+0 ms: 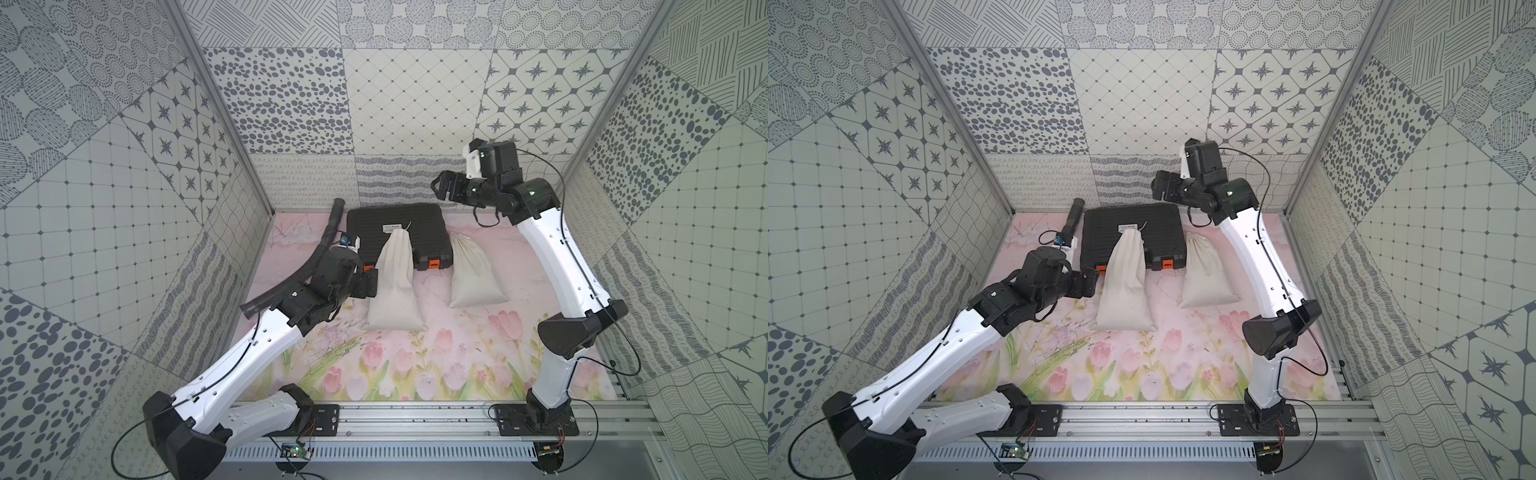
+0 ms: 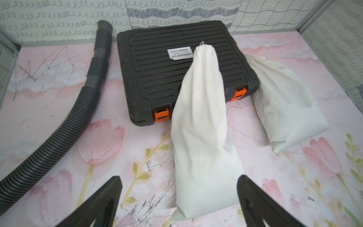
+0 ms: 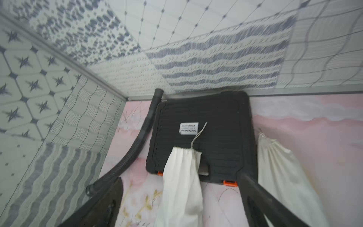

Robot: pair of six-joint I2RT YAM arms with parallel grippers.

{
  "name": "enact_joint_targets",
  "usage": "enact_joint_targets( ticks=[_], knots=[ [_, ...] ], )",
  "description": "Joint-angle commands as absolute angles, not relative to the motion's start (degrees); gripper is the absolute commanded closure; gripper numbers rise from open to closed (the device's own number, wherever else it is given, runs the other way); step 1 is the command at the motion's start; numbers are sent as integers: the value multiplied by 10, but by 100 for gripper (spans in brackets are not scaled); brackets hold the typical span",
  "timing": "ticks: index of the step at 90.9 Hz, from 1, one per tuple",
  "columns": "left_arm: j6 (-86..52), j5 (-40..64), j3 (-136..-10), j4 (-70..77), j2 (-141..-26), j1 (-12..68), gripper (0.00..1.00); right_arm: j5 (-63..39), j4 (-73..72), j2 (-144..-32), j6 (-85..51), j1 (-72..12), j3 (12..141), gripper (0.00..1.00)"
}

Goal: Close the soil bag
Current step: Place the soil bag at the center of the board, then pick up the soil bag from the center of the board.

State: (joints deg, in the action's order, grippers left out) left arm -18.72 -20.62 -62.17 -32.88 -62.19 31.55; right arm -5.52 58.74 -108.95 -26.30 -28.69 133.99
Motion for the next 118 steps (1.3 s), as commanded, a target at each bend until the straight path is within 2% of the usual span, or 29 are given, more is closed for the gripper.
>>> enact_joint_targets(
  ticks=[1,22,43,52,59,61,62,67,71,87,101,118],
  knots=[
    [-235,-224,-596,-364,-587,280,4,-129,633,-1165,-253,-309,1330,3],
    [-240,-211,-574,-396,-539,277,4,-155,626,-1266,-264,-326,1378,3],
    [-236,-226,-570,-429,-495,277,4,-55,672,-1348,-266,-372,1431,3],
    [-236,-229,-568,-442,-481,277,4,-41,672,-1364,-255,-386,1448,5],
    [-237,-233,-563,-449,-471,277,4,-25,671,-1366,-251,-391,1455,20],
    [-238,-233,-563,-449,-470,277,4,-20,671,-1365,-251,-392,1455,30],
    [-239,-233,-562,-449,-469,277,4,-17,671,-1364,-251,-392,1454,36],
    [-242,-230,-557,-448,-467,277,4,-4,670,-1357,-252,-392,1447,79],
    [-245,-227,-556,-446,-468,277,4,2,666,-1350,-247,-392,1440,100],
    [-253,-196,-551,-414,-479,275,4,14,634,-1275,-187,-409,1376,100],
    [-276,-118,-560,-351,-501,245,4,-14,516,-1106,-171,-419,1186,100],
    [-297,-58,-589,-316,-558,223,4,-79,476,-975,-190,-425,1024,100]
  ],
)
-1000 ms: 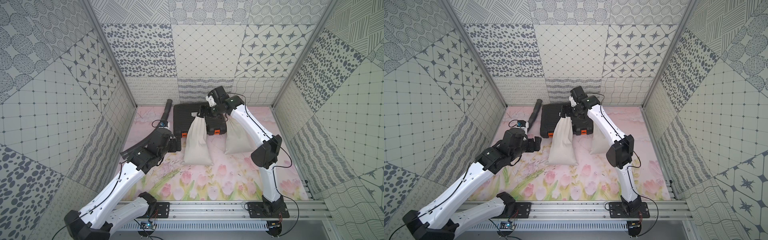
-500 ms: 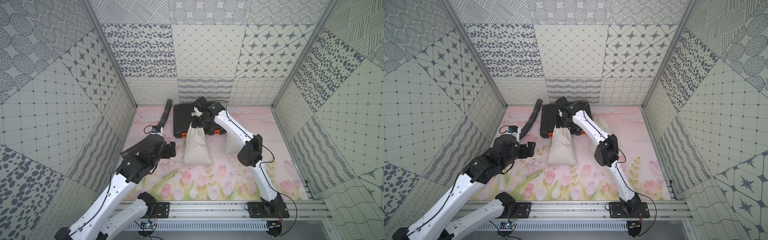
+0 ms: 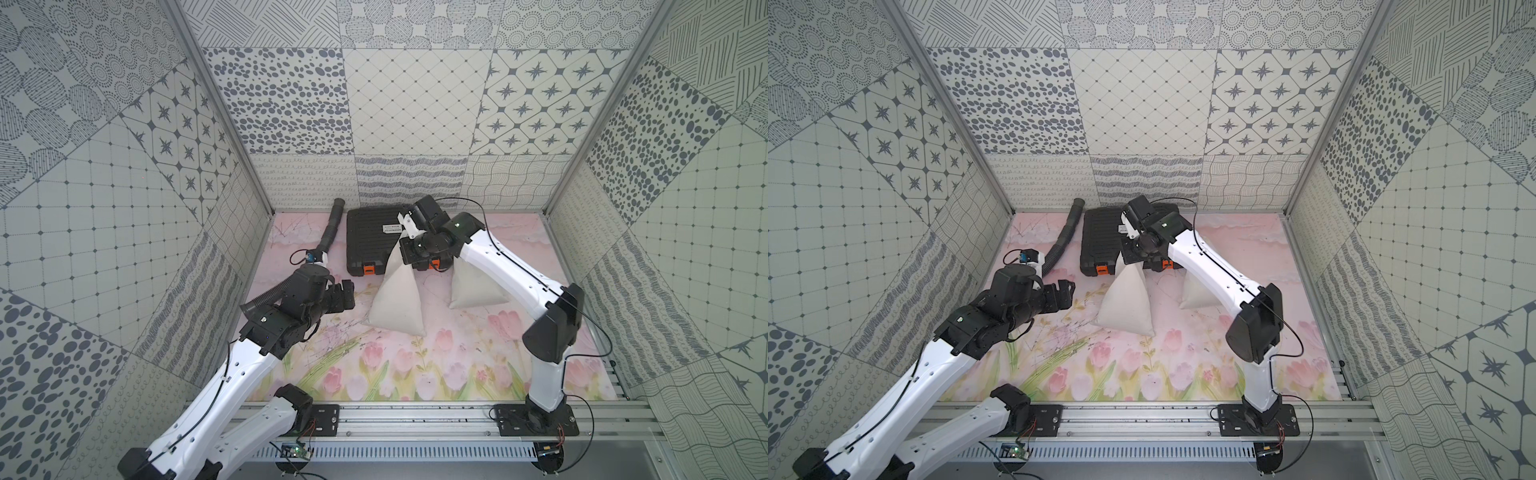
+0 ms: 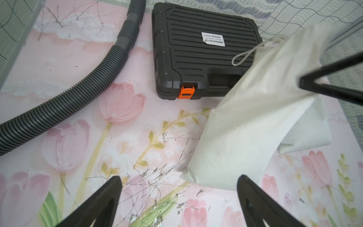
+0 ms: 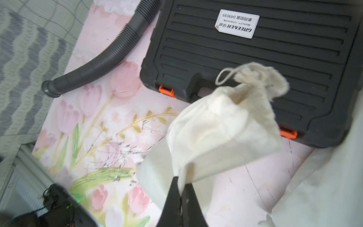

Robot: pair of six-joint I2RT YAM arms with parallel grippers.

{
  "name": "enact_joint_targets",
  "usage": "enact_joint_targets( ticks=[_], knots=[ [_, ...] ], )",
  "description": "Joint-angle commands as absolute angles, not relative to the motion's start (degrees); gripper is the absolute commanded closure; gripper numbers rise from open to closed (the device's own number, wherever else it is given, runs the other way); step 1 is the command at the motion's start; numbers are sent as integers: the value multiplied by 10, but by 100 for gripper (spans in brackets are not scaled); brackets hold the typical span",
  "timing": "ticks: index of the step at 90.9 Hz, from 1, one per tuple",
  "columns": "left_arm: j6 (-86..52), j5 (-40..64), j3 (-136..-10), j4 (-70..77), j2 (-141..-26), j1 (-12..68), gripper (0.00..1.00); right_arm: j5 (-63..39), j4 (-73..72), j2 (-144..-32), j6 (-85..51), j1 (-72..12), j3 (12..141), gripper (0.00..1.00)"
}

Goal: Close the soil bag
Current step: Pick up the soil bag from the center of the board.

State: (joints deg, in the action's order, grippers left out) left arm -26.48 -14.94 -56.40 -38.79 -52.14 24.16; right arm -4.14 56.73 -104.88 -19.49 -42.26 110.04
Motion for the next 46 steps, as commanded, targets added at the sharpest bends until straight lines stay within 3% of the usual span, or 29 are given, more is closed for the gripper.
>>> enact_joint_targets(
  ticks=[1,25,46],
  knots=[
    [-298,-55,-590,-315,-560,222,4,-82,472,-969,-191,-426,1014,100],
    [-323,57,-620,-263,-652,208,4,-127,442,-830,-239,-428,755,100],
    [-332,93,-626,-234,-689,208,4,-171,371,-821,-277,-524,625,100]
  ],
)
